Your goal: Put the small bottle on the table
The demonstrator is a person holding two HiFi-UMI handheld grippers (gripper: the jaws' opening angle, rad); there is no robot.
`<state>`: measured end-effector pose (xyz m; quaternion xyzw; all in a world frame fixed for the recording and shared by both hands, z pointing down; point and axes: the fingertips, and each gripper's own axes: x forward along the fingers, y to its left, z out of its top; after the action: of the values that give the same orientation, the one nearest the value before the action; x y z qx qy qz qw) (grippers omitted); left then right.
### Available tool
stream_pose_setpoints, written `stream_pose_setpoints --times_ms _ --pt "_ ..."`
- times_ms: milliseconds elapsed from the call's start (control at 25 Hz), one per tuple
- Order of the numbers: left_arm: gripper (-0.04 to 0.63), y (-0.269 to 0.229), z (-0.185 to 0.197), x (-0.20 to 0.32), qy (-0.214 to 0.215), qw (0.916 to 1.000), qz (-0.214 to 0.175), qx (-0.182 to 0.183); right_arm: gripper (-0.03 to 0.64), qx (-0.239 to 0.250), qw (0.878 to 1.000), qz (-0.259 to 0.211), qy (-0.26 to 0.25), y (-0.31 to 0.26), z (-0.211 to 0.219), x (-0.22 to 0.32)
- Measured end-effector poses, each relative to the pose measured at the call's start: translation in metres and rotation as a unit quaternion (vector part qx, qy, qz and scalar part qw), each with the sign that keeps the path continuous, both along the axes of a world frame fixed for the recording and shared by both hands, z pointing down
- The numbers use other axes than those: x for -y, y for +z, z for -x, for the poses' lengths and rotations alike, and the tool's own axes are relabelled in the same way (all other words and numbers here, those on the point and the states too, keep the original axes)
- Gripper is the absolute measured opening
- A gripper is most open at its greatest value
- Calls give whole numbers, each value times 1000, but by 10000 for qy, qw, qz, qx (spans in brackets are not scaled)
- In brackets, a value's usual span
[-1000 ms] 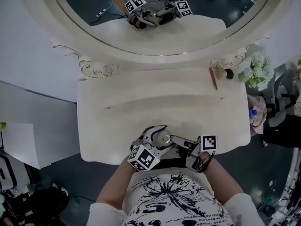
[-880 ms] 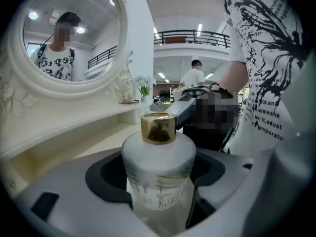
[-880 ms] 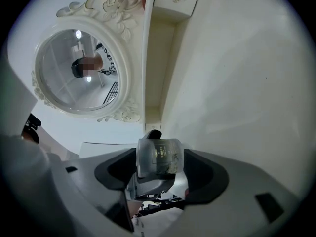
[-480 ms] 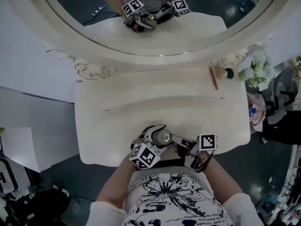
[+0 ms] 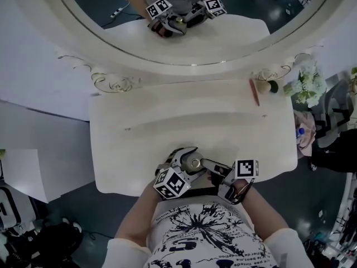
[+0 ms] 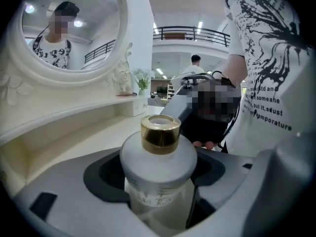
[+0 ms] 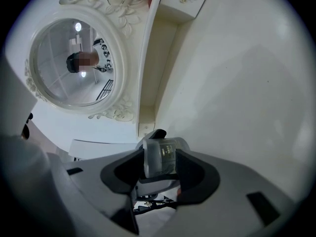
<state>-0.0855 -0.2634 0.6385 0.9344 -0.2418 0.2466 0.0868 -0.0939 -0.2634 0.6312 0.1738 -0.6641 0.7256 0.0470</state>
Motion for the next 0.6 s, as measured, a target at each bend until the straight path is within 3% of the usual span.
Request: stream_pose_setpoints --times_ms 320,480,600 --pt "351 -24 6 1 -395 9985 -173 -332 207 -167 9996 -93 186 -2 -1 0" --pt "351 -52 12 -1 -623 9955 -419 -573 204 47 9985 -408 371 -21 -3 3" --pt "351 -81 19 -3 -839 9899 -628 -951 173 297 9945 -827 576 -47 -5 12"
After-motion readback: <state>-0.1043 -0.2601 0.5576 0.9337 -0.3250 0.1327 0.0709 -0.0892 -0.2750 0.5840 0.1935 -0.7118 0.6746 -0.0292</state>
